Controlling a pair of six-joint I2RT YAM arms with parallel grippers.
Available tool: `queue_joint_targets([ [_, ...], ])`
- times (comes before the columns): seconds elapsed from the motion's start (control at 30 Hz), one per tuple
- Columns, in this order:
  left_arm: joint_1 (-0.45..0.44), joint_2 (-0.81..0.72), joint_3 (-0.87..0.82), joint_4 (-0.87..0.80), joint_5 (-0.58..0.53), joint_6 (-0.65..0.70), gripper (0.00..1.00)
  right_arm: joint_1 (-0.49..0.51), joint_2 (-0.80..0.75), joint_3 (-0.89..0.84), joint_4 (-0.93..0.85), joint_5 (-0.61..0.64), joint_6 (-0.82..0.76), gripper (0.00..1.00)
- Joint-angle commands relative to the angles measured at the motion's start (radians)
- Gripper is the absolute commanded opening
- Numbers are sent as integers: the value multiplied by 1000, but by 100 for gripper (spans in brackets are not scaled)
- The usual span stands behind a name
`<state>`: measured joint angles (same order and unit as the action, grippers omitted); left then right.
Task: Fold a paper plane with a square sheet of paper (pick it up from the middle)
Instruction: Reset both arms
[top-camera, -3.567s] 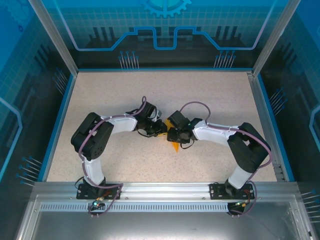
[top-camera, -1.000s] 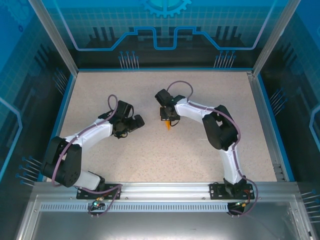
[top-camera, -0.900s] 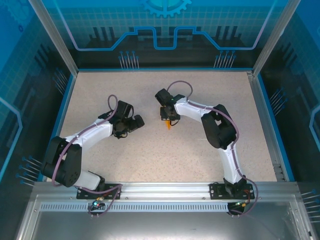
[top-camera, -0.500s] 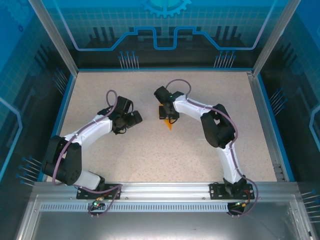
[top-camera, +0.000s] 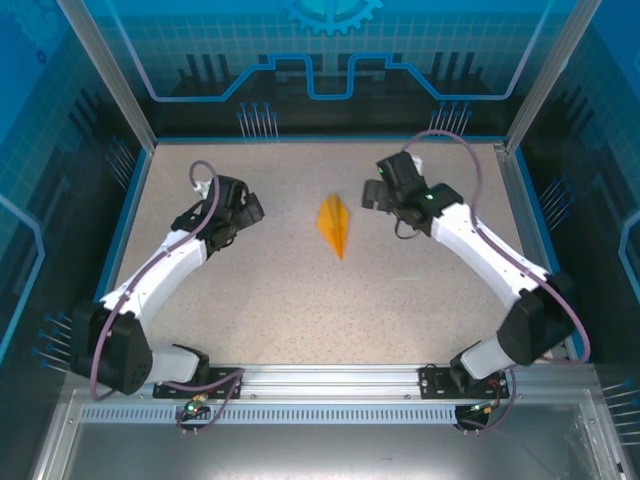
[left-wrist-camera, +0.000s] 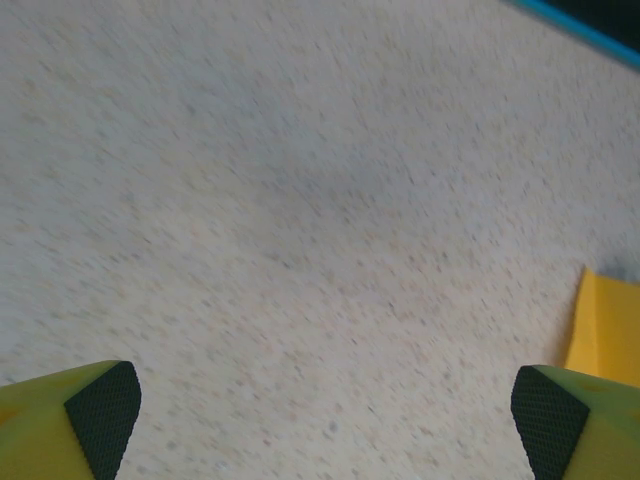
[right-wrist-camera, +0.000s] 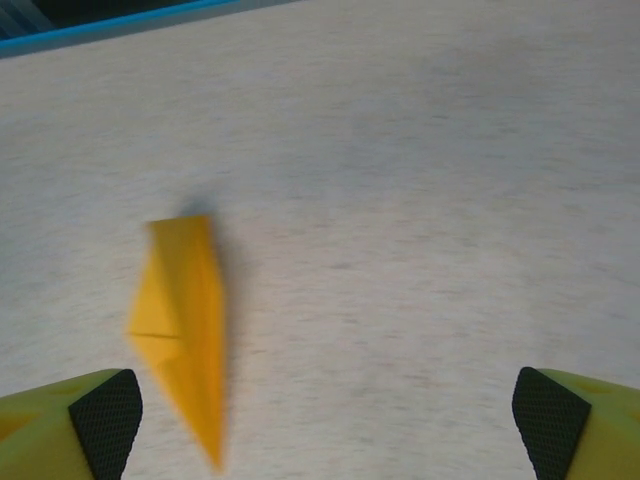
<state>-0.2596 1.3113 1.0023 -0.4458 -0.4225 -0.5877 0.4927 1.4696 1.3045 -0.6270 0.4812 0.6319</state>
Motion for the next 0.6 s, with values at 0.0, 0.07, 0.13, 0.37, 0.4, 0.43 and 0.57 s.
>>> queue_joint_targets([
  [0.0,47,-65,-87,82,-138,86,99,-83,-102,-163,59,168,-33,99],
  [0.07,71,-89,-157,169,-163,127,98,-139,-180,-268,119,222,-49,99],
  [0.13,89,-99,-223,256,-183,173,98,-198,-251,-384,231,250,-103,99],
  [0.37,151,-84,-409,545,-143,335,98,-333,-337,-752,710,138,-337,100],
  [0.4,162,-87,-444,615,-106,360,98,-336,-316,-778,761,123,-367,99],
  [0.43,172,-89,-471,657,-81,376,98,-338,-295,-791,799,107,-386,99],
  [0.57,205,-74,-564,881,91,439,99,-340,-189,-834,985,29,-462,99],
])
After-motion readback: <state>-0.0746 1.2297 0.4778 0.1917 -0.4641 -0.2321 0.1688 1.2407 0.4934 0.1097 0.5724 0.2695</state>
